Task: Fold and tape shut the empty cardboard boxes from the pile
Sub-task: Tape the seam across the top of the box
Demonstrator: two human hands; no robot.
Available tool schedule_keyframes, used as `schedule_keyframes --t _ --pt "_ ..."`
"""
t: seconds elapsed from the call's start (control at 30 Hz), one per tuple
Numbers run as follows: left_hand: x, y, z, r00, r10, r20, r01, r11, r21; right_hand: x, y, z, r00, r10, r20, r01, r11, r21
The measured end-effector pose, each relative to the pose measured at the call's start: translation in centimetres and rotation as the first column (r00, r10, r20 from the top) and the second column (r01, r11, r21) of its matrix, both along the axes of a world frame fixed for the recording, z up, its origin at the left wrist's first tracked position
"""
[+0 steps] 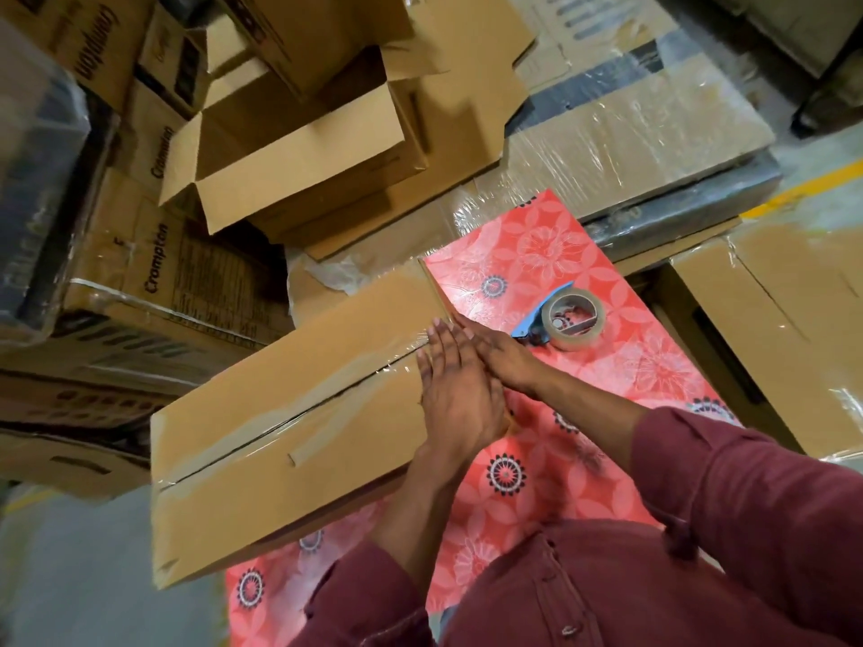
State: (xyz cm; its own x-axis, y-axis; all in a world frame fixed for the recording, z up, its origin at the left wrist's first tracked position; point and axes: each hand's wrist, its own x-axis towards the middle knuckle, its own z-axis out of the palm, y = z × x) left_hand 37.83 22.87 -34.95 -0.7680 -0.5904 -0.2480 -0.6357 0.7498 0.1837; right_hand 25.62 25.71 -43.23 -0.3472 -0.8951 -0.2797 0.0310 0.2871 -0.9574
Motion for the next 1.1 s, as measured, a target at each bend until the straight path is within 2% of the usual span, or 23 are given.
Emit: schedule_keyframes --t 0.17,0.27,0.4,0.5,0.57,0.63,0.7,0.73,0.77,0.83,0.9,1.0,1.1 --pt "1.9 -1.8 1.6 1.000 0.010 -0.004 -0.010 0.985 0.170 -0.7 -0.7 1.5 0.986 0.014 -0.166 -0.009 1.000 0.028" --pt "4.6 -3.1 2.5 1.000 -0.017 0.020 0.014 0.987 0.159 -1.0 -1.4 2.9 0.964 -0.065 -0.258 0.068 0.998 0.003" --pt "10.1 -3.9 1.9 0.998 -0.032 -0.056 0.038 0.993 0.112 -0.8 -3.1 4.6 0.892 -0.158 -0.423 0.125 0.987 -0.104" --pt "14.0 -4.3 1.4 0.974 0.046 -0.221 -0.047 0.999 0.001 -0.3 -4.7 5.7 0.852 -0.109 -0.512 0.056 0.991 -0.118" --pt "15.4 -4.3 1.3 0.919 0.102 -0.381 -0.123 0.992 -0.029 0.2 -5.8 6.3 0.827 -0.051 -0.560 -0.005 0.995 -0.098" --pt "15.9 -4.3 1.4 0.832 0.230 -0.505 -0.236 0.970 0.053 0.9 -7.0 7.2 0.823 -0.003 -0.568 -0.045 0.997 -0.069" --pt "15.4 -5.0 1.7 0.753 0.356 -0.554 -0.377 0.923 0.081 1.9 -8.0 7.5 0.819 0.067 -0.570 -0.105 0.994 -0.034" --pt "14.8 -5.7 1.6 0.752 0.402 -0.522 -0.446 0.894 0.047 2.4 -8.3 7.4 0.813 0.110 -0.572 -0.143 0.990 -0.013" --pt "14.1 -6.4 1.4 0.788 0.434 -0.436 -0.476 0.879 0.015 2.8 -8.5 7.3 0.805 0.149 -0.574 -0.173 0.985 0.013" --pt "12.6 -7.0 0.8 0.913 0.376 -0.156 -0.385 0.922 -0.034 3.6 -8.6 6.7 0.800 0.180 -0.572 -0.178 0.982 0.061" --pt "11.4 -6.1 -0.3 0.965 0.262 0.024 -0.259 0.963 -0.070 3.9 -8.4 6.4 0.803 0.164 -0.573 -0.141 0.986 0.084" --pt "11.1 -2.3 -2.1 0.988 0.153 0.022 -0.146 0.971 -0.190 3.9 -8.3 6.2 0.828 0.124 -0.547 -0.083 0.992 0.099" --pt "13.0 0.2 -3.2 0.988 0.075 -0.137 -0.103 0.973 -0.204 4.5 -7.7 6.2 0.813 0.137 -0.566 -0.062 0.987 0.149"
